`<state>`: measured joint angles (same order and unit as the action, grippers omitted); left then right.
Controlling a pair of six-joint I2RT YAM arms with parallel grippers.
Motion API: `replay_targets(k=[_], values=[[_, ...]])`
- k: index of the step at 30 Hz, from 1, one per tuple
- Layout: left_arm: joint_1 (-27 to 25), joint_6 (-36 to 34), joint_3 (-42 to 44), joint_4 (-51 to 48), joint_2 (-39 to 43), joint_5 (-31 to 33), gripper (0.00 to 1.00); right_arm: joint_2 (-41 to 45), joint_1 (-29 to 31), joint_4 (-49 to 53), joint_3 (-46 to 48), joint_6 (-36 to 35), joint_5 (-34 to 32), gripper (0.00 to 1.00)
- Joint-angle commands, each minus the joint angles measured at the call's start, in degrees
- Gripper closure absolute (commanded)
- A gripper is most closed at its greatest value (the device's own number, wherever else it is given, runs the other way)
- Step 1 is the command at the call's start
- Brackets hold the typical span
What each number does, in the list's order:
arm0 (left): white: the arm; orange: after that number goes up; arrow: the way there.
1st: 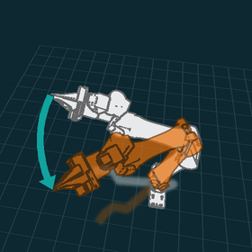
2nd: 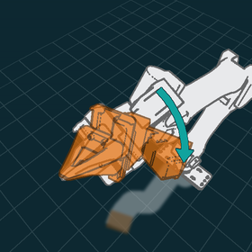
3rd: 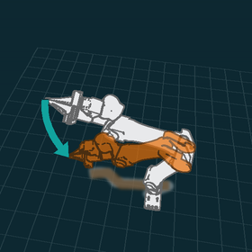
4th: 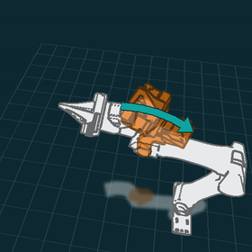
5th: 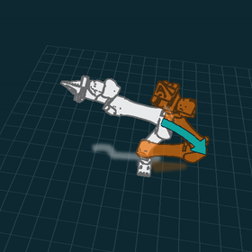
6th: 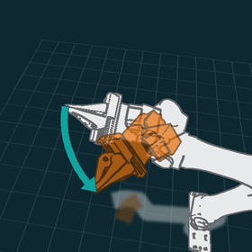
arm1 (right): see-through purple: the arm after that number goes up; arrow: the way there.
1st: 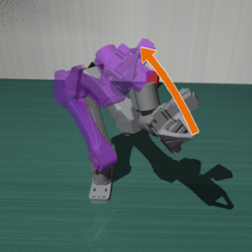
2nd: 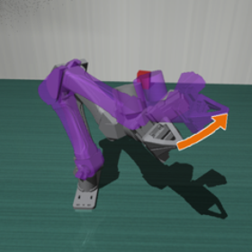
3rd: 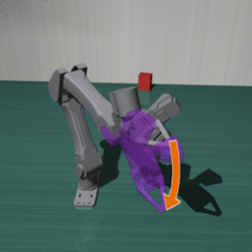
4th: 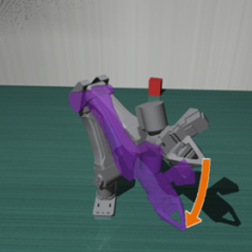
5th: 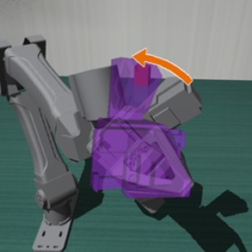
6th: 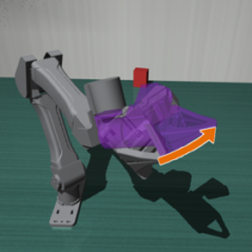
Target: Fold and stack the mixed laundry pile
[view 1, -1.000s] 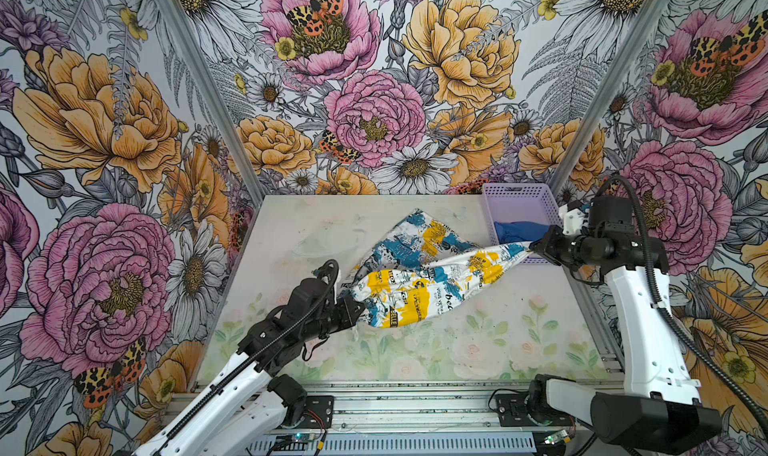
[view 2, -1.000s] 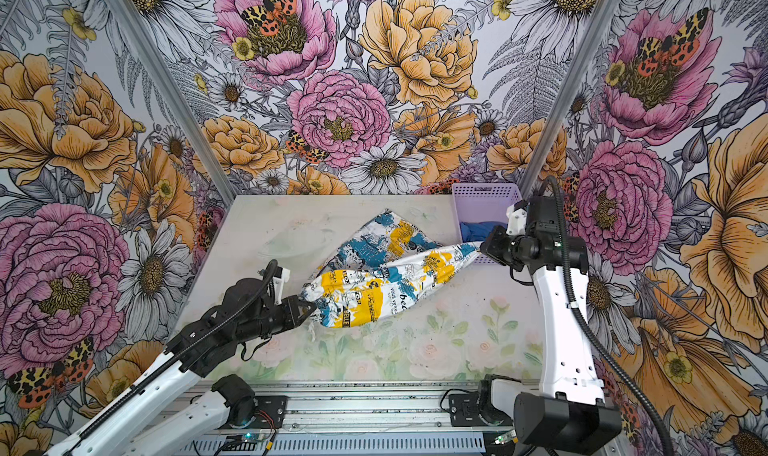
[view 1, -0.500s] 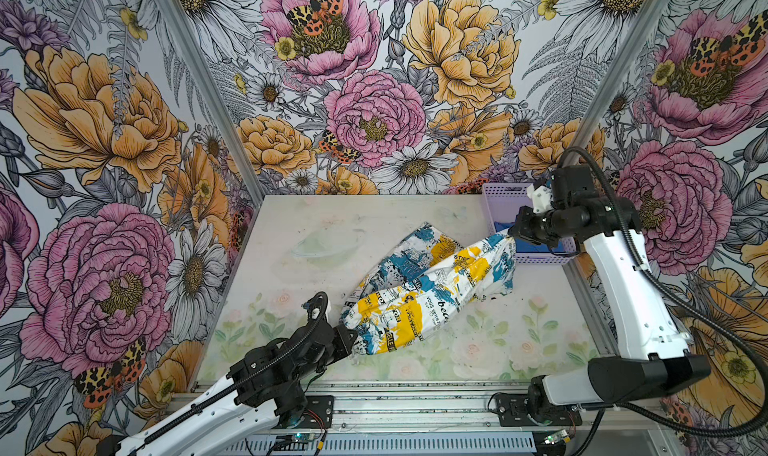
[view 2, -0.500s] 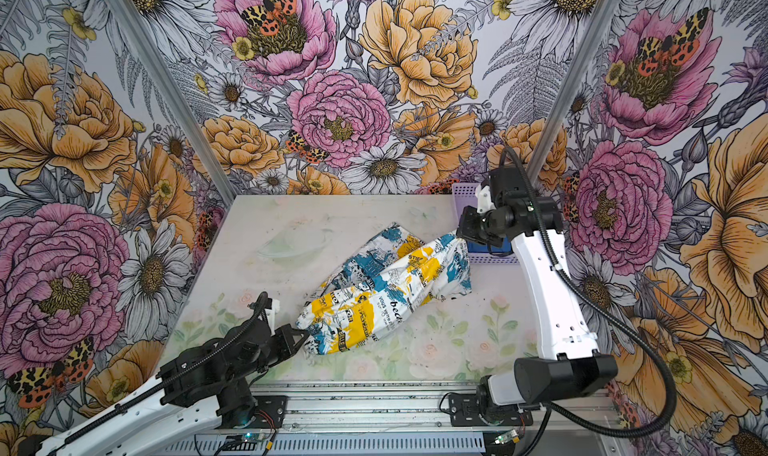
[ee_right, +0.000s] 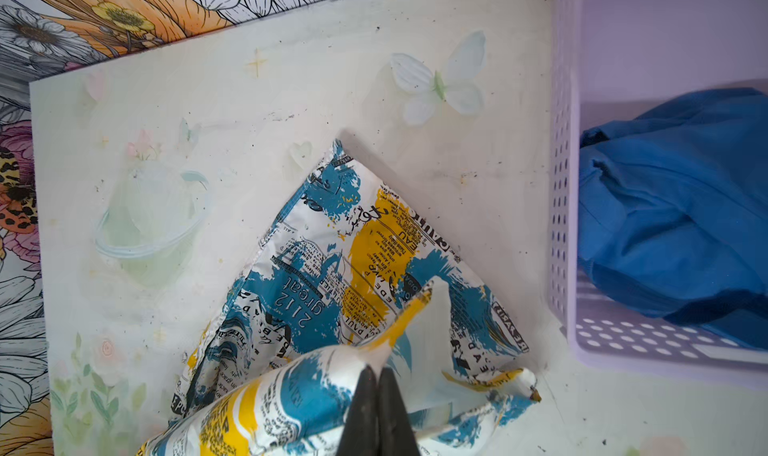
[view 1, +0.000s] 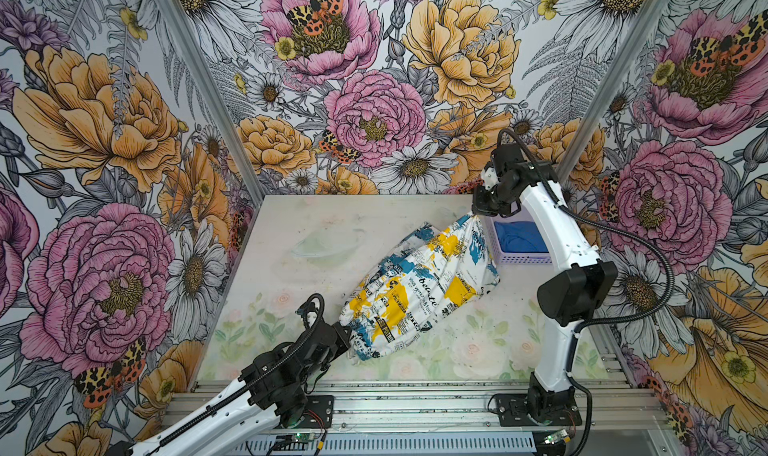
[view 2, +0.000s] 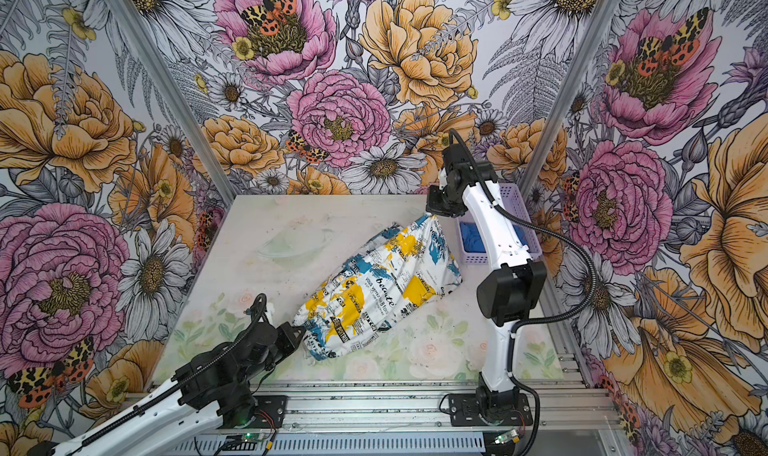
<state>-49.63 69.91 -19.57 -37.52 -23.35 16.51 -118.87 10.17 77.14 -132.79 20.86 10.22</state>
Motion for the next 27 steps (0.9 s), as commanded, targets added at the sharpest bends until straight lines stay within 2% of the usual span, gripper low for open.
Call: replay_targets(k=[1,9,13,20,27], values=[[2.6,-2.9,0.2,0.8,-0.2,0.1,1.00,-3.2,-0.2,-0.2,-6.8,-2.0,-2.6,1.00],[9.1,-6.7,1.4,3.2,-2.4,-4.1,1.00,-10.2,0.1,-0.1,-12.1,-2.6,-1.1,1.00],[12.2,-7.6,2.8,4.7,-3.0,-8.3,1.00,-13.3,0.4,-0.2,-14.9,-2.7,-0.6,1.00],[14.5,-8.1,5.2,8.2,-5.9,-10.5,1.00,-16.6,0.4,-1.0,-16.4,-2.8,-0.9,1.00],[15.0,-8.8,5.0,9.3,-8.4,-9.2,1.00,-18.9,0.3,-2.6,-17.6,-2.8,-0.1,1.00]])
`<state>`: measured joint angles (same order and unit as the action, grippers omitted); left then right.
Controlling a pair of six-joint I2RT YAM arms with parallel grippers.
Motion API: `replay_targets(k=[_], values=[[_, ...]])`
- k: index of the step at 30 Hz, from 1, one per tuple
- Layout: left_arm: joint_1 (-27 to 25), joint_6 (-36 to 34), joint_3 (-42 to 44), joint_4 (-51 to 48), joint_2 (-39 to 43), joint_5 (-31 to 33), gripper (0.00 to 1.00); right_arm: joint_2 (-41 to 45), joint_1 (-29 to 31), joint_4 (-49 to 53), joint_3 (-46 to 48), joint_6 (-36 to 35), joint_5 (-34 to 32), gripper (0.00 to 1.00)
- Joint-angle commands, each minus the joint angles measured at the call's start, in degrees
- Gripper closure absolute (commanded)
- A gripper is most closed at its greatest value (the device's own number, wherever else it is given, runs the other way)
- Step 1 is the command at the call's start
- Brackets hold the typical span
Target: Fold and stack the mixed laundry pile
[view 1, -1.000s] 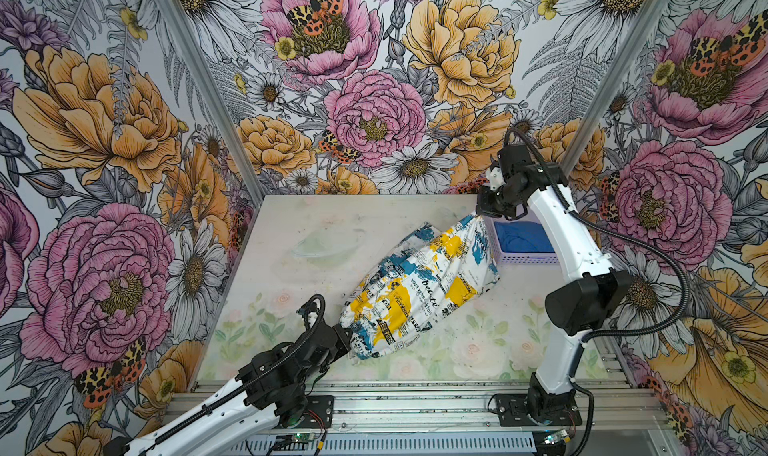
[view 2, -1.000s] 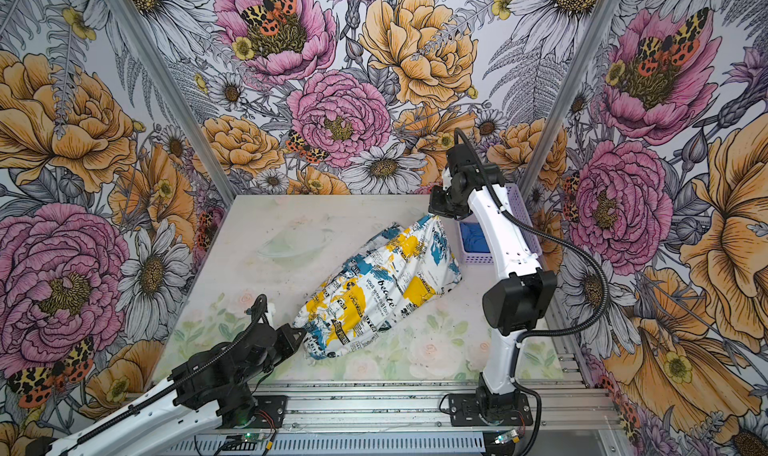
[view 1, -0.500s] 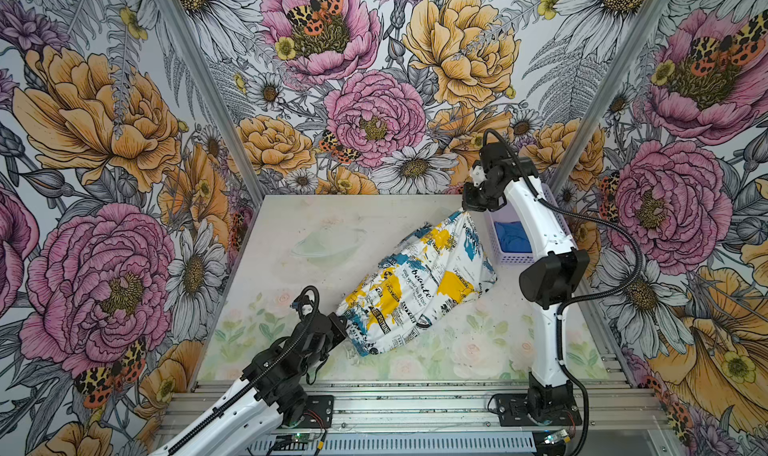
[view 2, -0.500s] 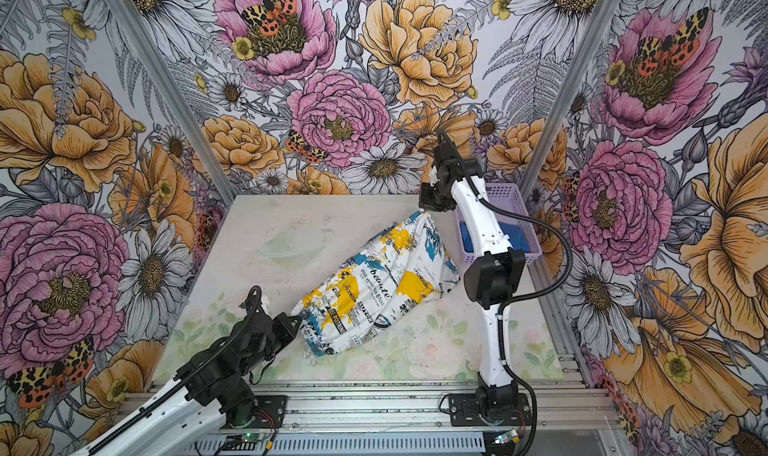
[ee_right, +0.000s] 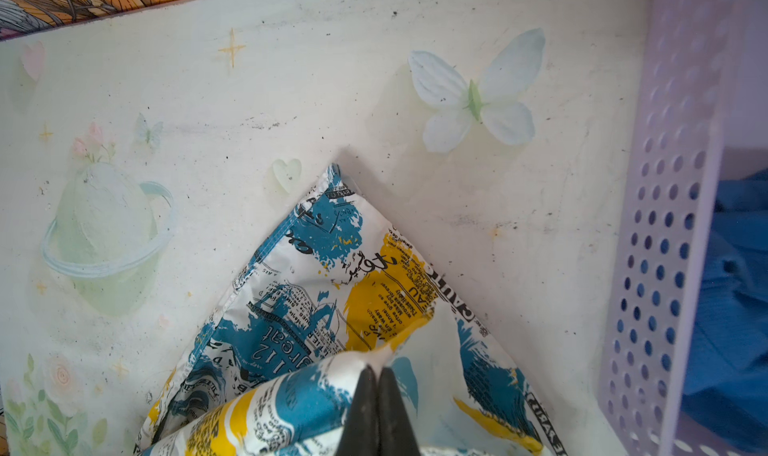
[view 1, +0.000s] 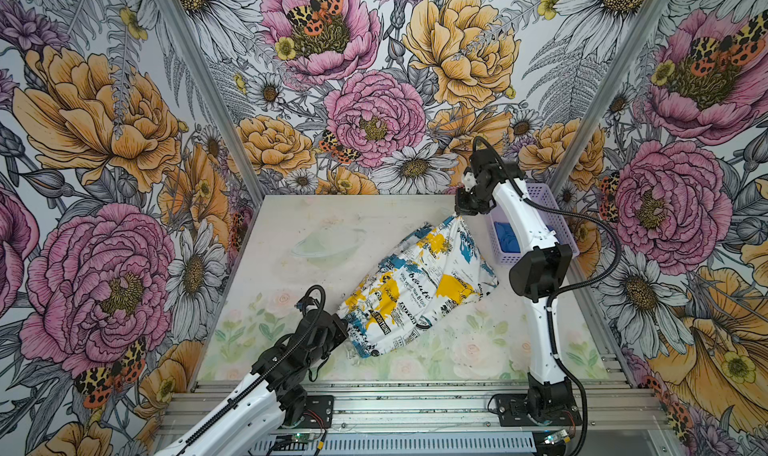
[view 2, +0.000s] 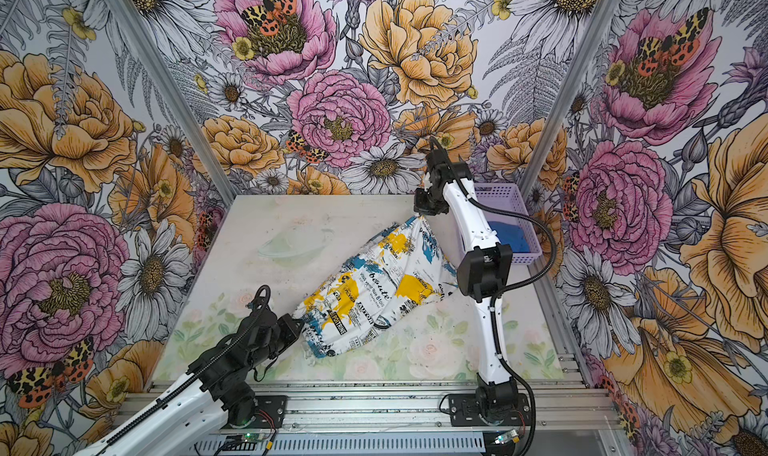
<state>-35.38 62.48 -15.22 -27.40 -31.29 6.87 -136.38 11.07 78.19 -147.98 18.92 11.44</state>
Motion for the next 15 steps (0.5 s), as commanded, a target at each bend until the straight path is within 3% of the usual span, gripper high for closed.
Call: replay_targets(k=[1,15], values=[[0.7,-1.3,0.7,-0.9,-0.5,0.5,1.00,-1.8,-0.6,-3.8,-2.8,-0.9,-1.2,1.00],[0.6,0.4,2.0,-2.3,-1.1,1.3,1.00,-4.5,-0.3,-9.5,-4.9,0.4,1.1,1.00]])
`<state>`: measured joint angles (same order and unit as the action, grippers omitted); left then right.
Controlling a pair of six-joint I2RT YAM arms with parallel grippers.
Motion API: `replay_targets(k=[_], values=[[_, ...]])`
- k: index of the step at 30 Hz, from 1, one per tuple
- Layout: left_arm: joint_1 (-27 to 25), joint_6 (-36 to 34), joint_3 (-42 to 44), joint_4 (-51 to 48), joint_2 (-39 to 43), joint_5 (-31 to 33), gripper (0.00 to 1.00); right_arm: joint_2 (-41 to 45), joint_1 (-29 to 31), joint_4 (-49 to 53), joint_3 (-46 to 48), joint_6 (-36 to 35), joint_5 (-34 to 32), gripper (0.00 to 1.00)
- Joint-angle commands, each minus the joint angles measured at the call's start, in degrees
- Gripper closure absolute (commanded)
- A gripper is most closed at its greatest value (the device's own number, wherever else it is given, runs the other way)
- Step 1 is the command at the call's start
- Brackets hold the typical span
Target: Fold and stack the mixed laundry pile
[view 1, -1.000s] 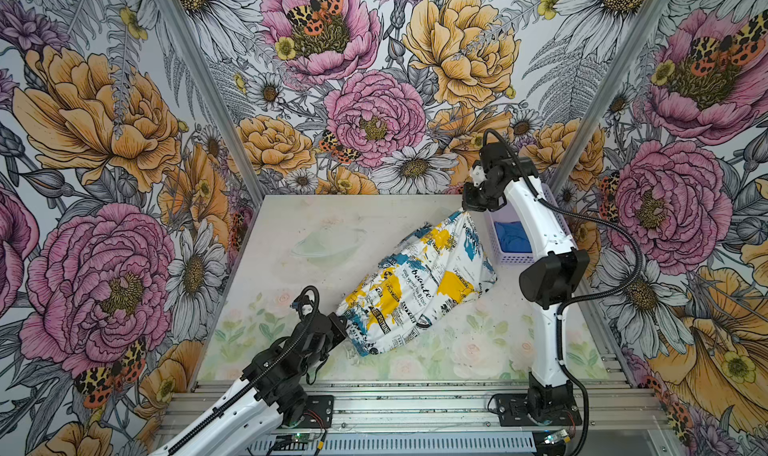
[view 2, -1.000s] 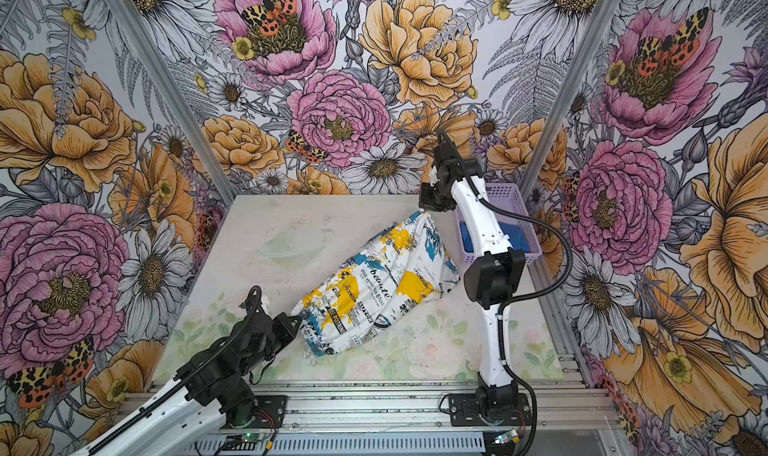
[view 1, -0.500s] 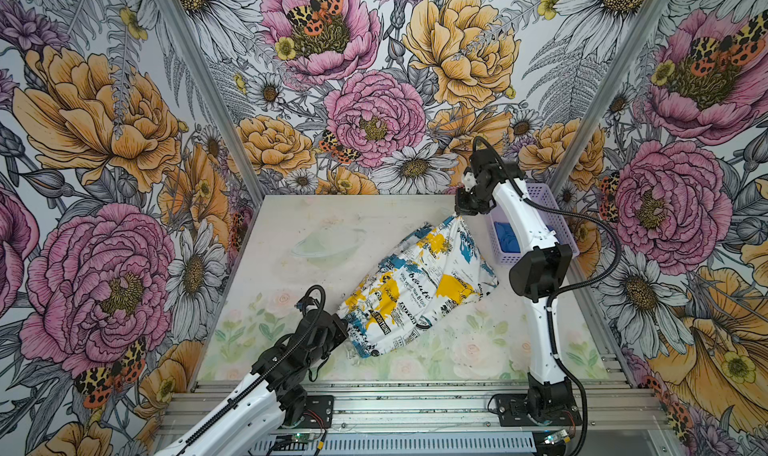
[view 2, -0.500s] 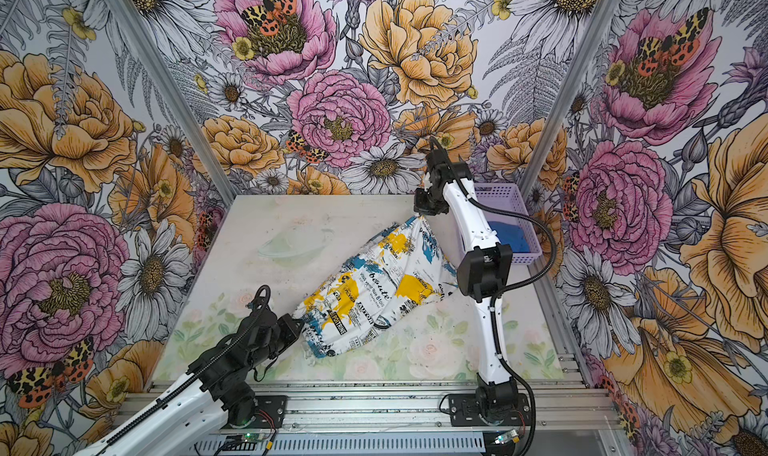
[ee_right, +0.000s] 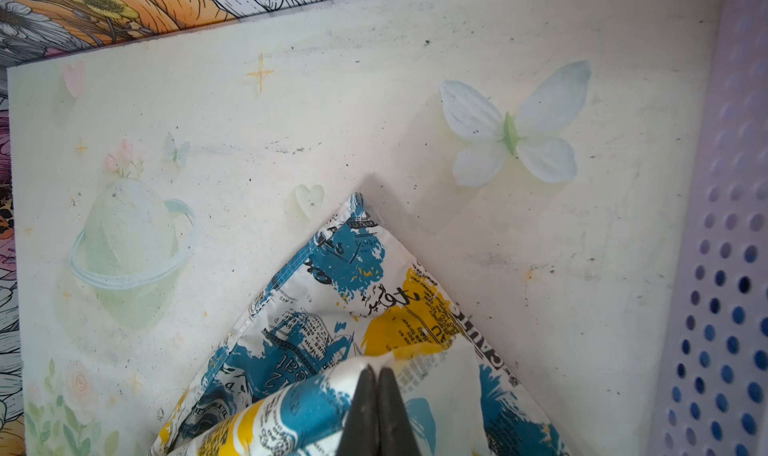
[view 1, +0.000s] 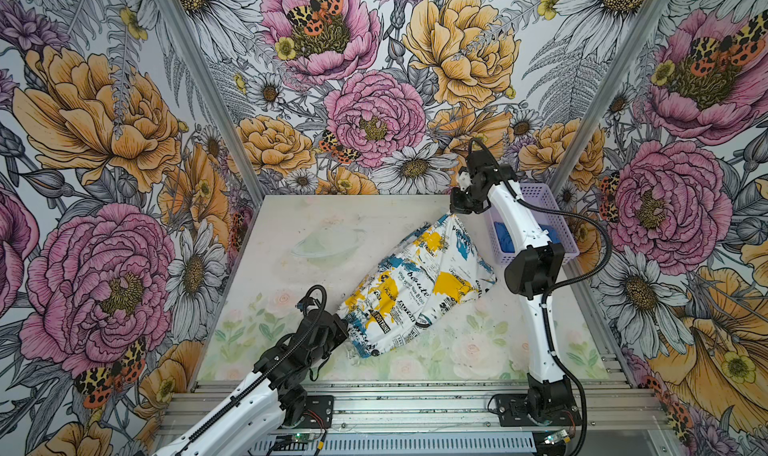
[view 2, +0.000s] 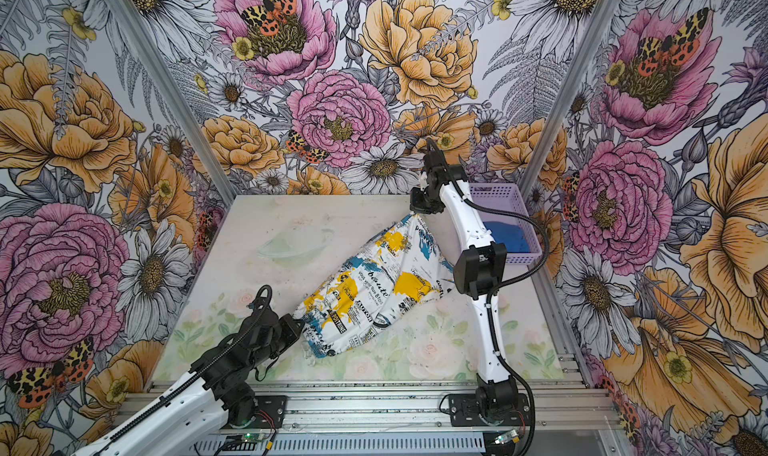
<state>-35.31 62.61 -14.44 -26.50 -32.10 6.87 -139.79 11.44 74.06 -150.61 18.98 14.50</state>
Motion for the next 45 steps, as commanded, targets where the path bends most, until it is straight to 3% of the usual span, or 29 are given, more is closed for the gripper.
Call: replay_targets(k=[1,13,29,38,45], values=[[0.5,0.4,1.2,-3.5,-0.3,1.5,1.00,-1.3,-0.5,-5.4,-2.3,0.3,-1.9,1.00],[0.6,2.0,-0.4,-8.9,0.2,4.2,1.00,-7.3,-0.5,-9.1,-2.3,1.2,-2.5,1.00],[1.1,3.3,-0.8,-8.9,-3.5,4.3,1.00,-13.9,-0.5,-11.9,-2.1,1.1,-2.6,1.00],[1.1,0.3,-7.9,-12.6,-3.8,6.9,1.00,-5.2,-1.1,-12.4,-1.3,1.8,-3.3,1.00],[1.9,-1.0,-10.3,-13.3,-4.5,6.6,1.00,0.9,-1.1,-12.4,-0.9,3.8,0.2,1.00]])
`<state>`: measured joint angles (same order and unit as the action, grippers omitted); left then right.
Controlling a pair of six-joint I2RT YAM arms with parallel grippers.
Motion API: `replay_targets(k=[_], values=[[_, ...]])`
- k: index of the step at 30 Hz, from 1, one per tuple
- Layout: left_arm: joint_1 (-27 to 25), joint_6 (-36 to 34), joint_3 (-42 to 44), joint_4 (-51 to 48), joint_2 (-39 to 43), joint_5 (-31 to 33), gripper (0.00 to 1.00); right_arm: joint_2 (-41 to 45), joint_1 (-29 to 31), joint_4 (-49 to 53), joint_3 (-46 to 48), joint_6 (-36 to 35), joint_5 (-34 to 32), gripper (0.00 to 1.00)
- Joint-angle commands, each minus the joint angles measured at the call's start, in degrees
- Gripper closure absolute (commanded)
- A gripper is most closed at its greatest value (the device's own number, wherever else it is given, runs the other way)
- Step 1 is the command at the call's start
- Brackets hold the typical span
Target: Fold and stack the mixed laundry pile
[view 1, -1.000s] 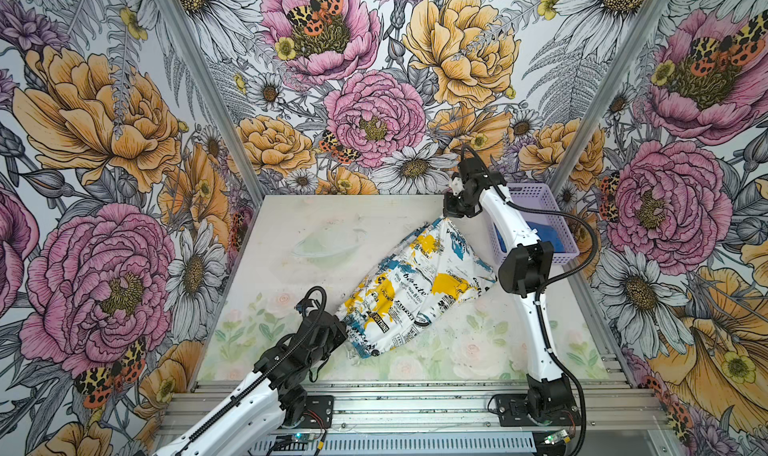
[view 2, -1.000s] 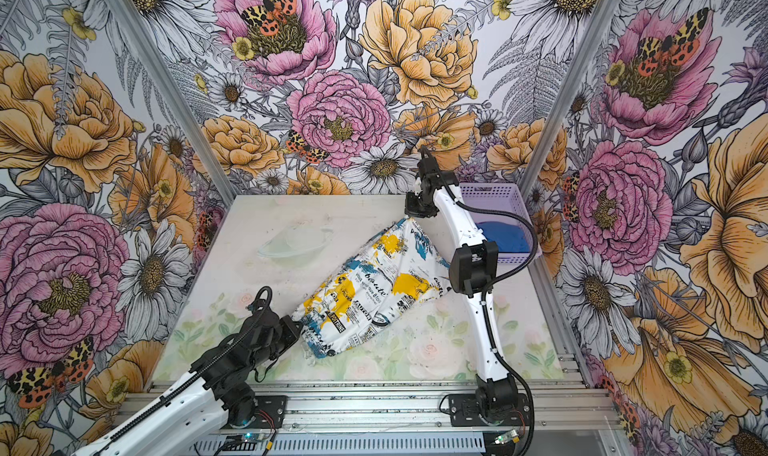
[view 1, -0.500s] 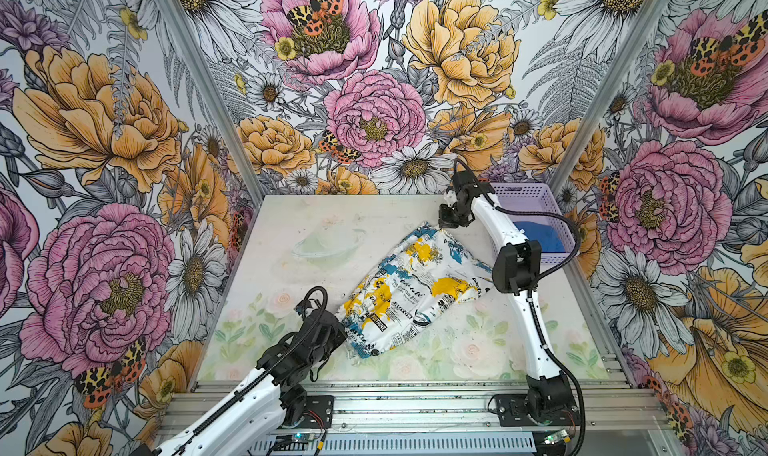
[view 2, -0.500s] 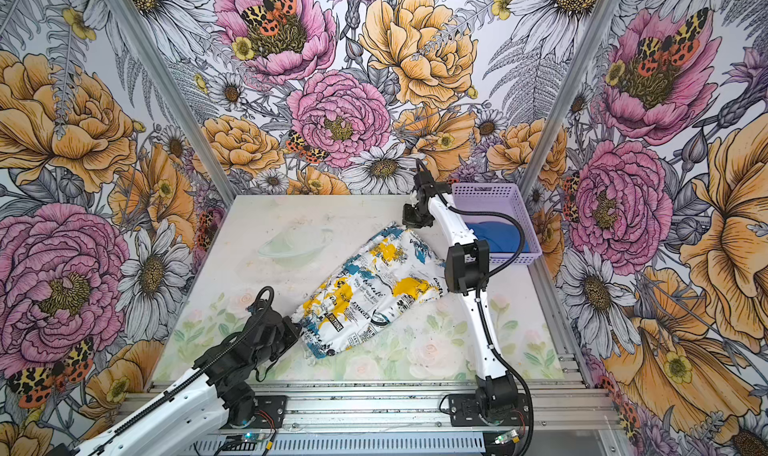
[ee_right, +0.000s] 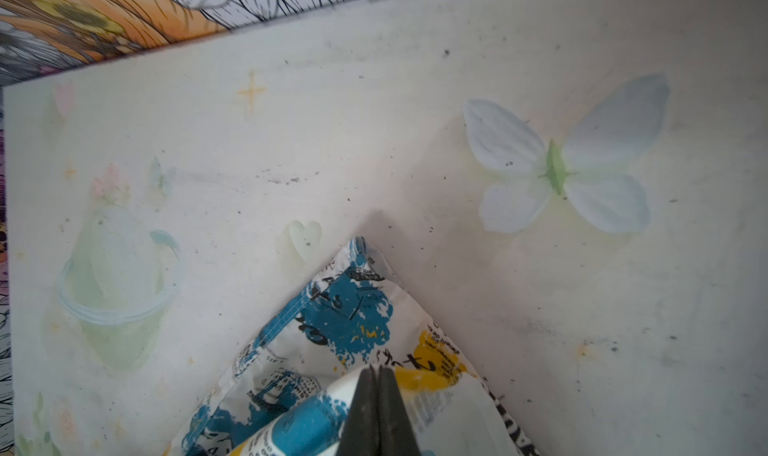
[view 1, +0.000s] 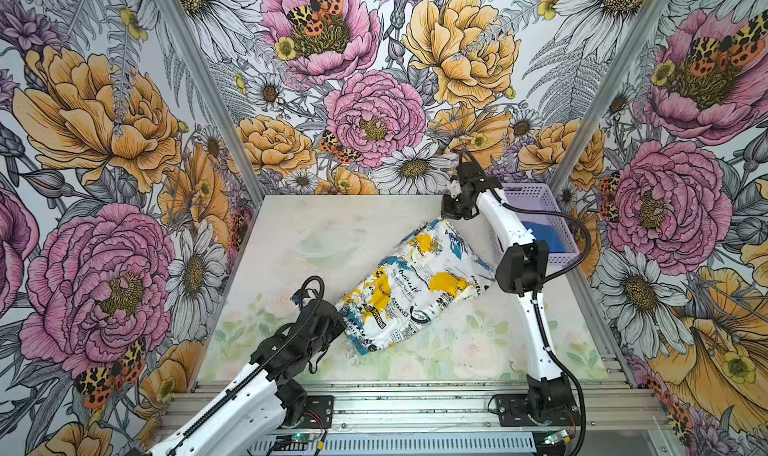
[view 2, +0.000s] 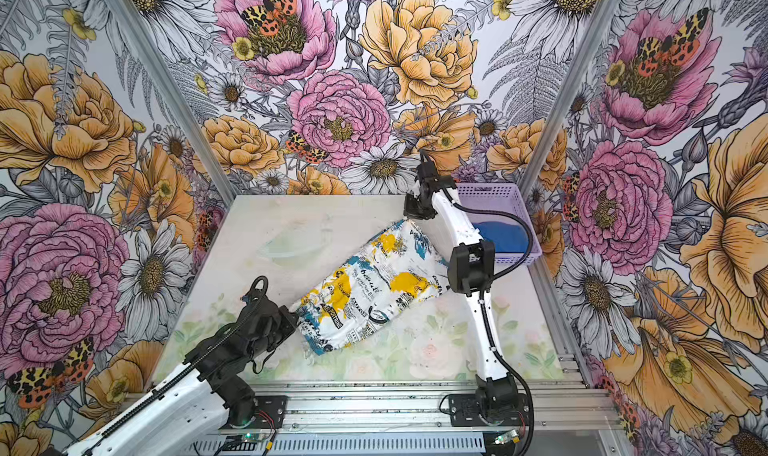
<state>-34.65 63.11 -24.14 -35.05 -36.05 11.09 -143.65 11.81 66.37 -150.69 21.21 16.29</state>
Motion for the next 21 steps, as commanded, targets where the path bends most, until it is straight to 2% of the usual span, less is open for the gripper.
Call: replay_targets(k=[1,11,15,21], values=[[1.7,-1.7,-0.4,-4.5,-0.8,1.9,1.00,4.8,-1.5,-4.8,-1.1,2.1,-1.0,1.00],[9.4,-5.3,2.5,-3.2,0.5,-4.2,1.00,3.1,-1.3,-6.9,-4.4,3.9,1.5,1.00],[13.3,-7.8,4.1,-0.4,-1.6,-7.9,1.00,0.0,-1.0,-9.0,-4.5,4.2,1.9,1.00],[16.1,-10.2,5.3,2.4,-4.4,-9.1,1.00,-4.8,0.6,-16.3,-4.5,5.1,2.7,1.00]])
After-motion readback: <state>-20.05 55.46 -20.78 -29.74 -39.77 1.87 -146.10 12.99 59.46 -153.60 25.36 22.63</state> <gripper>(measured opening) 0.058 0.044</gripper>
